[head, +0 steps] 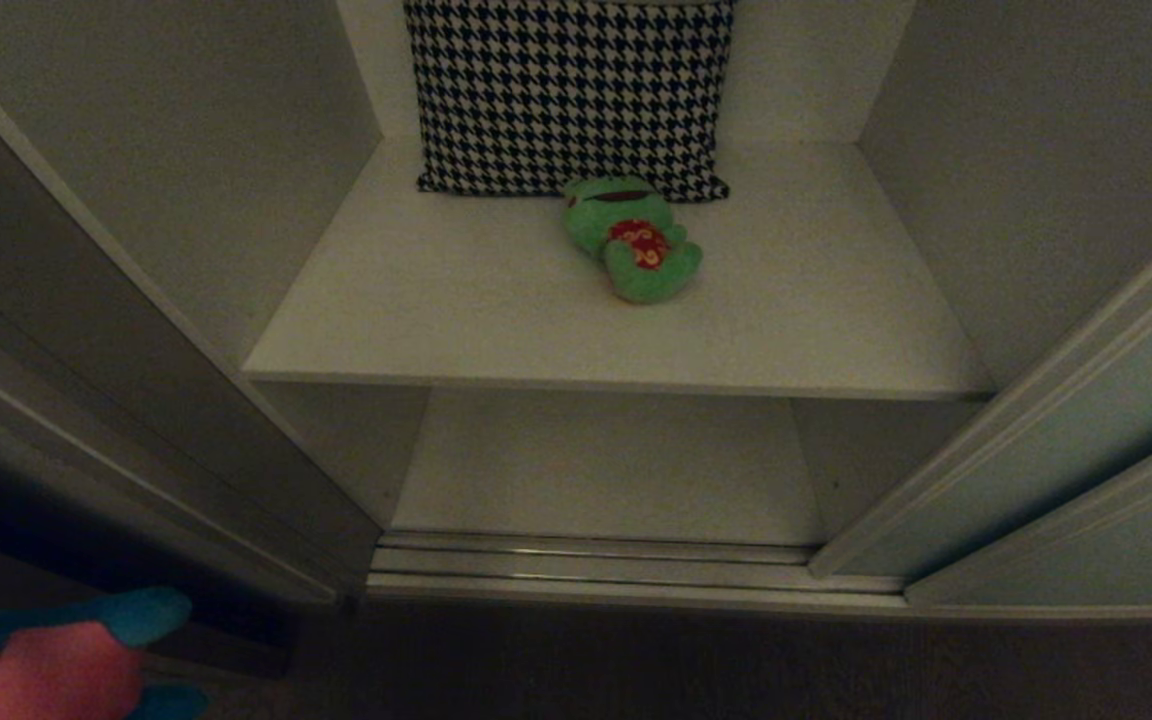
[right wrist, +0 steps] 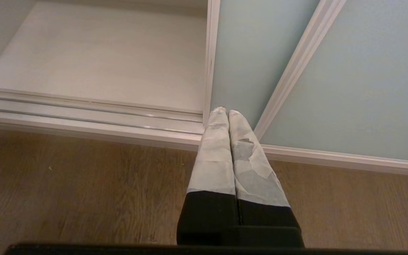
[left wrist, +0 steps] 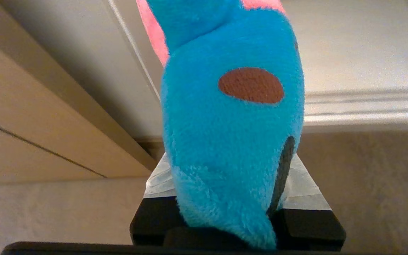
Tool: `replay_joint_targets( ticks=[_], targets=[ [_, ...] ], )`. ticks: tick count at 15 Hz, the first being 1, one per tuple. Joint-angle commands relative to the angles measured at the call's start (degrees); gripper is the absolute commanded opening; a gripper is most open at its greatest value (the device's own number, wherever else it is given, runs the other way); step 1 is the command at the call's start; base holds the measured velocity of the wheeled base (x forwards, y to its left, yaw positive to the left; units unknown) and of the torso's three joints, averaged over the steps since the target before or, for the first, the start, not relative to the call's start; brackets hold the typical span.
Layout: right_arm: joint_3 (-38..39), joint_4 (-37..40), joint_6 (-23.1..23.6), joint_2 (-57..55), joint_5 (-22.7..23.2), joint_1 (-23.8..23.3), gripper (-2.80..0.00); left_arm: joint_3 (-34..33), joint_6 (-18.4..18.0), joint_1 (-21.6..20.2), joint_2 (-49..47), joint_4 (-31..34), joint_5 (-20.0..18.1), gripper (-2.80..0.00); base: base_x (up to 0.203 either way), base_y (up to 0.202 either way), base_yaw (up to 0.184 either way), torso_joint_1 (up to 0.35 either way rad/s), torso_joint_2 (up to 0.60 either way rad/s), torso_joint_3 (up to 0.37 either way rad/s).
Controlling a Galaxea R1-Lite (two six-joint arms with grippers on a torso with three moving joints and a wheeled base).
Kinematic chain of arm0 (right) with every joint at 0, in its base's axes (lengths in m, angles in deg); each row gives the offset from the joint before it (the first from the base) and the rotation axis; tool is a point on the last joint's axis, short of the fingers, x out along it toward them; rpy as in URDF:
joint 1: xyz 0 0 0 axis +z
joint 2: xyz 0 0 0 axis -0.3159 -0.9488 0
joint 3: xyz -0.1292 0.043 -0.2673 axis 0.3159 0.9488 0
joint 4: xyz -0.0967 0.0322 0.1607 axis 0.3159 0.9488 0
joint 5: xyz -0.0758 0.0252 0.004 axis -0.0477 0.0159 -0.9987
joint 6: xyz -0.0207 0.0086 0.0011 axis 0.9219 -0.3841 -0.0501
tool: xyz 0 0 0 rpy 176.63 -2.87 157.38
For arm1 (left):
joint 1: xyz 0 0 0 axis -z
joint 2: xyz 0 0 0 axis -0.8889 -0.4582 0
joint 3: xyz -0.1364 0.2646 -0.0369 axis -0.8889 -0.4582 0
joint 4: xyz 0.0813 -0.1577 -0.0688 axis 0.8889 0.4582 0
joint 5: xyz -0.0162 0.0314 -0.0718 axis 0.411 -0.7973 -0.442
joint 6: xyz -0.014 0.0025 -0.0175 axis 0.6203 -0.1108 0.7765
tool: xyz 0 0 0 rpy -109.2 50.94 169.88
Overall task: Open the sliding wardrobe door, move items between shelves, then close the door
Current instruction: Place the blue doll on the lower shelf
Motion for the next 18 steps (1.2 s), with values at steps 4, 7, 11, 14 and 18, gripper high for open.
replay_joint_targets(
  ticks=[4, 7, 11, 14, 18],
  targets=[
    [0.09, -0.01, 0.03, 0.10, 0.03, 0.02, -2.80, -0.25, 0.25, 0.00, -0.21, -0.35, 0.18, -2.80, 0.000, 0.000, 0.000, 0.000, 0.00, 0.000],
    [0.09, -0.03, 0.03, 0.11, 0.03, 0.11, -2.80, -0.23, 0.25, 0.00, -0.21, -0.26, 0.27, -2.80, 0.000, 0.000, 0.000, 0.000, 0.00, 0.000],
    [0.03, -0.03, 0.05, 0.10, 0.03, 0.10, -2.80, -0.25, 0.25, 0.00, -0.21, -0.34, 0.27, -2.80, -0.025, 0.000, 0.000, 0.002, 0.00, 0.000],
    [0.01, -0.01, 0.03, 0.19, 0.03, 0.02, -2.80, -0.25, 0.25, 0.00, -0.21, -0.35, 0.27, -2.80, -0.191, 0.000, 0.001, -0.002, 0.00, 0.005],
    [0.01, -0.04, 0.03, 0.10, 0.03, 0.02, -2.80, -0.25, 0.60, 0.00, -0.21, -0.35, 0.27, -2.80, -0.193, 0.000, 0.001, 0.003, 0.00, 0.001]
  ],
)
